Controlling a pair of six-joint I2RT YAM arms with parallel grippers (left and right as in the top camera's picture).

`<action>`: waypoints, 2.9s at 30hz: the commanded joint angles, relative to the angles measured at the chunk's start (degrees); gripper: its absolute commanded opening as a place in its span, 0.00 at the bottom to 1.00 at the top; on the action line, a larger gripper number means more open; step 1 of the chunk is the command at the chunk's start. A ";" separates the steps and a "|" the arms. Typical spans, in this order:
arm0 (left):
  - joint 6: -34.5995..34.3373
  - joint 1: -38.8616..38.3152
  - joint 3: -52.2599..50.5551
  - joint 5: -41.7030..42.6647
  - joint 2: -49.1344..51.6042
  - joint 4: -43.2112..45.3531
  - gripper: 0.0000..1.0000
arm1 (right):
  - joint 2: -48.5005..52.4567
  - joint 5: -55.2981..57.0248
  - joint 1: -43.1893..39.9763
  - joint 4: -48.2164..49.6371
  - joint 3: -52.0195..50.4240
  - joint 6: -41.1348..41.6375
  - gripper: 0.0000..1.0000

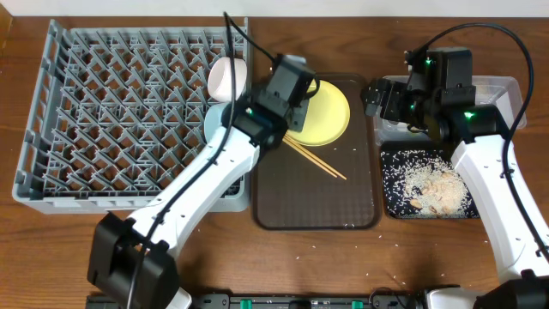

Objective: Sort waste into correct bins and load items into the dishwasher
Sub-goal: 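Move the left gripper right and grasp the yellow plate's left rim, then lift the yellow plate and carry it left over the dish rack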

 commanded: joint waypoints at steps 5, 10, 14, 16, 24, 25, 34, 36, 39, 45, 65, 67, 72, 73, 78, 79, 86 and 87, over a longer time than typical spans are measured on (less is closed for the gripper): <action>-14.75 0.26 5.62 1.31 6.93 -1.84 0.61 | -0.11 0.52 0.15 -0.02 0.68 0.00 0.99; -16.94 1.27 5.62 1.33 13.18 0.11 0.64 | -0.11 0.52 0.15 -0.02 0.68 0.00 0.99; -17.51 1.79 5.62 1.27 17.20 1.79 0.65 | -0.11 0.52 0.15 -0.02 0.68 0.00 0.99; -18.49 2.03 5.62 1.25 19.02 2.45 0.66 | -0.11 0.52 0.15 -0.02 0.68 0.00 0.99; -22.60 6.08 5.62 10.36 24.85 4.68 0.69 | -0.11 0.52 0.15 -0.02 0.68 0.00 0.99; -22.60 6.71 5.62 12.92 25.40 5.29 0.68 | -0.11 0.52 0.15 -0.04 0.68 0.00 0.99; -23.89 10.95 5.57 25.18 27.82 6.73 0.58 | -0.11 0.50 0.15 -0.02 0.68 0.00 0.99; -23.89 10.88 5.57 26.14 27.82 6.73 0.55 | -0.11 0.52 0.15 -0.02 0.68 0.00 0.99; -23.91 10.10 5.51 28.37 27.82 6.71 0.50 | -0.11 0.52 0.15 -0.02 0.68 0.00 0.99; -25.00 8.79 5.46 28.35 27.82 6.78 0.47 | -0.11 0.50 0.15 -0.02 0.68 0.00 0.99; -42.36 4.35 3.48 19.19 29.75 7.19 0.41 | -0.11 0.52 0.15 -0.02 0.68 0.00 0.99; -44.30 4.35 3.48 19.23 30.73 7.19 0.38 | -0.11 0.52 0.15 -0.02 0.68 0.00 0.99; -46.14 4.48 3.48 19.50 31.39 7.34 0.08 | -0.11 0.52 0.15 -0.02 0.68 0.00 0.99; -46.12 4.48 3.48 19.96 31.36 7.43 0.08 | -0.11 0.52 0.15 -0.02 0.68 0.00 0.99; -45.83 4.59 3.48 21.66 31.21 7.63 0.07 | -0.11 0.52 0.15 -0.02 0.68 0.00 0.99; -45.40 4.79 3.48 22.58 31.04 7.65 0.07 | -0.11 0.52 0.15 -0.02 0.68 0.00 0.99; -35.91 7.06 3.48 31.39 27.04 9.01 0.07 | -0.11 0.52 0.15 -0.02 0.68 0.00 0.99; -35.04 7.28 3.48 31.91 26.32 8.96 0.08 | -0.11 0.52 0.15 -0.04 0.68 0.00 0.99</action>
